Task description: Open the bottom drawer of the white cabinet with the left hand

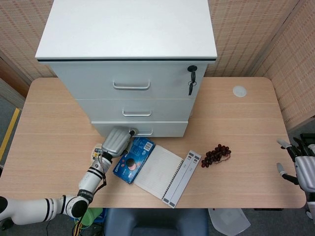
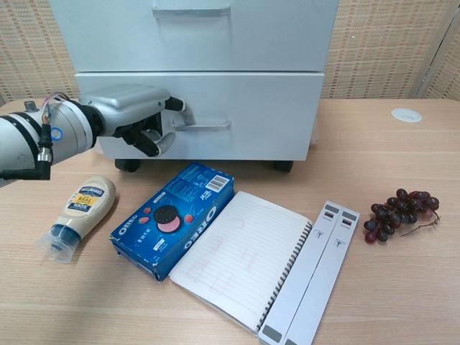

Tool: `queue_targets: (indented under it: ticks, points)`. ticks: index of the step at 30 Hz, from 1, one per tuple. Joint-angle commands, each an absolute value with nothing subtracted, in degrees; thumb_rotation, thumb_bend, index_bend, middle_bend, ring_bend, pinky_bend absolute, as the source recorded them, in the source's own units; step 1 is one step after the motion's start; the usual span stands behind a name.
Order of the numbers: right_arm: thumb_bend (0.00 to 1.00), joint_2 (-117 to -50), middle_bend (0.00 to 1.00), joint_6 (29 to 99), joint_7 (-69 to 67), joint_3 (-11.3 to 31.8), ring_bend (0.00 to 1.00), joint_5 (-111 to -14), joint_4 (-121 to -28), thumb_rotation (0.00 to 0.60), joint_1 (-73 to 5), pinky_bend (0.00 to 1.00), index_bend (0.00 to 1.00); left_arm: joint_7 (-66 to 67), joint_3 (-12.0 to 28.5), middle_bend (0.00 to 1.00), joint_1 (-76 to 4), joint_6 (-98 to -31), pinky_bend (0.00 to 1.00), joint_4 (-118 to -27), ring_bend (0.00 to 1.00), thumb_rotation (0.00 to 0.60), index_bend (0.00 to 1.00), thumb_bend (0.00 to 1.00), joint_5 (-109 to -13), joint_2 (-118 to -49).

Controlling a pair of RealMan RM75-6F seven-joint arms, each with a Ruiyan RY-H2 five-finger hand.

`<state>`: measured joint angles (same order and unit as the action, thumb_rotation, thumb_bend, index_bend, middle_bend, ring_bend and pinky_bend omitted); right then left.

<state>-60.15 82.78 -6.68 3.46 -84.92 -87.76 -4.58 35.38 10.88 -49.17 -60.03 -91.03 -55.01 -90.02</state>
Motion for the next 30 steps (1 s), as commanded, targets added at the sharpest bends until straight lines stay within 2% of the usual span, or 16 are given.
queue_targets:
  ticks: [1,30]
  points:
    - [0.35,-60.2,0.30,82.7,-6.7,3.5,0.18,-85.0,-87.8,0.600,-4.6,0.22,0.18,35.7,10.3,0.97,-48.8,-60.8,1.00,-91.9,1.00,0.600,0.27,0.58,-55.7,-89.7]
    - [0.35,-60.8,0.30,82.9,-6.7,3.3,0.18,-85.6,-87.5,0.600,-4.6,0.22,0.18,39.8,5.4,0.97,-45.3,-65.3,1.00,-102.3,1.00,0.600,0.27,0.58,-59.0,-86.6]
